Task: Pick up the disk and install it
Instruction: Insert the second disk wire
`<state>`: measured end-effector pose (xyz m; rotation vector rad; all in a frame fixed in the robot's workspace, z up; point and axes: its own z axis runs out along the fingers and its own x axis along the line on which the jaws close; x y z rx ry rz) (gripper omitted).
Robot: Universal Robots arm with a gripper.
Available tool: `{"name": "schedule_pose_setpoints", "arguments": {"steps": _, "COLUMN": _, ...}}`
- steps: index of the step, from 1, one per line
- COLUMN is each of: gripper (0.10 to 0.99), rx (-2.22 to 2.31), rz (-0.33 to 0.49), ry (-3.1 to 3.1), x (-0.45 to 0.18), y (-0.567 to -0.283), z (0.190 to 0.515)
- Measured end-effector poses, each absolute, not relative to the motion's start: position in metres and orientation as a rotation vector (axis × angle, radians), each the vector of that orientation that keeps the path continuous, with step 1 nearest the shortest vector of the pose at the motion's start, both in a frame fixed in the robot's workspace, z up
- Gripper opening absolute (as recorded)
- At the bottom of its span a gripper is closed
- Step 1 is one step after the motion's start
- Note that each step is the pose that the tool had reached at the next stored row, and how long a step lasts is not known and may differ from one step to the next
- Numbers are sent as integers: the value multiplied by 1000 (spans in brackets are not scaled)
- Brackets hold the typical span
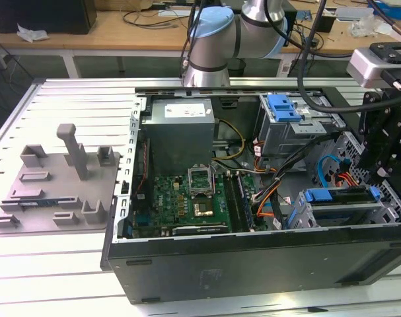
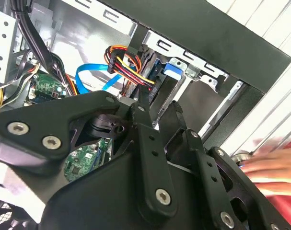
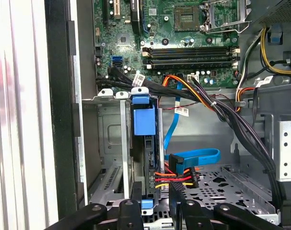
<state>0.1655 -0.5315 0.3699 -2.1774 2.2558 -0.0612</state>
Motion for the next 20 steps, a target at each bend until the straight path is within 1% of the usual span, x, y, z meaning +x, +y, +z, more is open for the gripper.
{"name": "schedule_pose_setpoints", "arguments": {"steps": 8, "gripper": 361, "rx": -2177, "rz": -61, "ry": 2256, "x": 165, "y": -531, "z": 370}}
{"name": "schedule_pose_setpoints", "arguments": {"steps": 10, "gripper": 361, "rx": -2179, "rz": -64, "ry": 2257, "x": 166, "y": -525, "z": 370}}
{"name": "schedule_pose_setpoints", "arguments": {"steps": 12, "gripper": 361, "rx": -2194, "rz": -93, "ry": 2272, "x": 166, "y": -512, "z": 370}}
{"name": "schedule_pose_setpoints", "arguments": {"steps": 18, "gripper": 361, "rx": -2244, "rz": -180, "ry": 2320, "x": 166, "y": -492, "z": 371}}
{"name": "schedule_pose_setpoints", "arguments": {"steps": 20, "gripper": 361, "rx": -2257, "rz": -212, "ry": 2333, "x": 166, "y": -481, "z": 371}}
